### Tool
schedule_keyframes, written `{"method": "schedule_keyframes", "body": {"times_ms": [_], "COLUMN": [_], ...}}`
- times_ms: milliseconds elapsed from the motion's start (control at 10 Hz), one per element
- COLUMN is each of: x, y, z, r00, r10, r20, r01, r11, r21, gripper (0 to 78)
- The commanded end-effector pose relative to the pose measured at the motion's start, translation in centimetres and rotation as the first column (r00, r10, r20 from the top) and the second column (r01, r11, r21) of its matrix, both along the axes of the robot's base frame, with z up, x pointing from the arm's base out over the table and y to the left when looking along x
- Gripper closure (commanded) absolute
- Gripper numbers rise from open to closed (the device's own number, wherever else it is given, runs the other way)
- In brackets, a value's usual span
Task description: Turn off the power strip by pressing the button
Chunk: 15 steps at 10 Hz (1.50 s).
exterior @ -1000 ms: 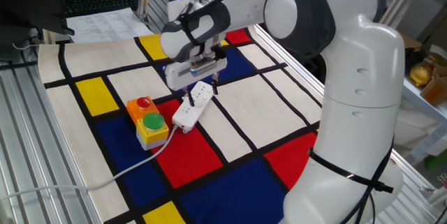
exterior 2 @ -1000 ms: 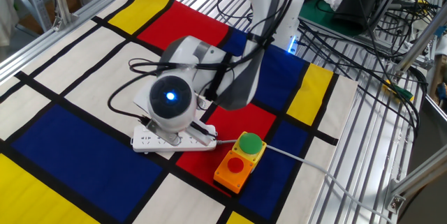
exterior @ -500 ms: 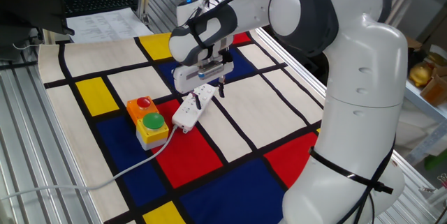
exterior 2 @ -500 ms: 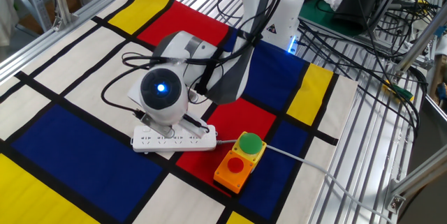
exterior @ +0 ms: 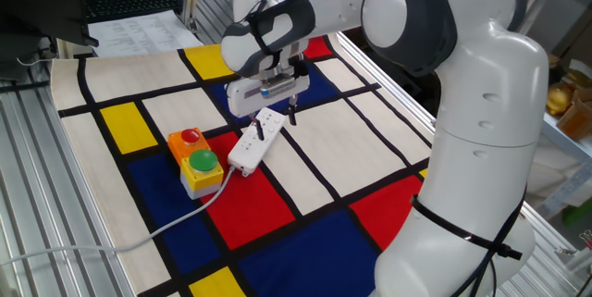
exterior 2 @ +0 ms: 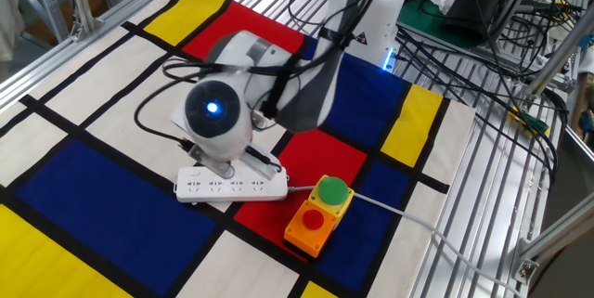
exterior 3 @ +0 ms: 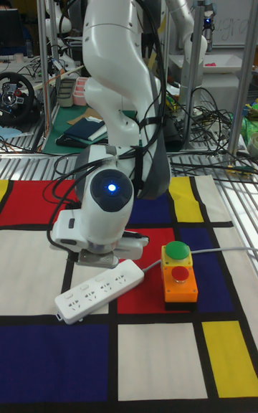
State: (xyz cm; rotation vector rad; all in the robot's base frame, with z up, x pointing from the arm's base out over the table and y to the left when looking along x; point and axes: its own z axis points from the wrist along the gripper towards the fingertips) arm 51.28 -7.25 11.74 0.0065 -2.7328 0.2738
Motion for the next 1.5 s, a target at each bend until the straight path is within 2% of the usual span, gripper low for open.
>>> {"method": "schedule_keyframes", "body": {"times_ms": [100,400,600,800,900,1100,1500], "x": [-1.1,-0.5,-0.2,-0.3,-0.4,-0.6,-0.6], "y": [1.9,1.4,1.3,1.4,1.5,1.5,1.5], "z": [-0.8,-0.5,-1.0,-1.6,-1.8,-1.9,-2.5], "r00": [1.000,1.000,1.000,1.000,1.000,1.000,1.000], "r10": [-0.023,-0.008,-0.002,-0.004,-0.009,-0.010,-0.013], "r20": [0.009,0.003,0.002,-0.001,-0.016,-0.026,-0.023], "r01": [0.023,0.008,0.002,0.004,0.009,0.010,0.012], "r11": [1.000,1.000,1.000,1.000,1.000,1.000,1.000], "r21": [-0.013,-0.027,-0.010,-0.010,-0.016,-0.015,-0.014], "gripper": [0.1,0.1,0.1,0.1,0.1,0.1,0.1]}}
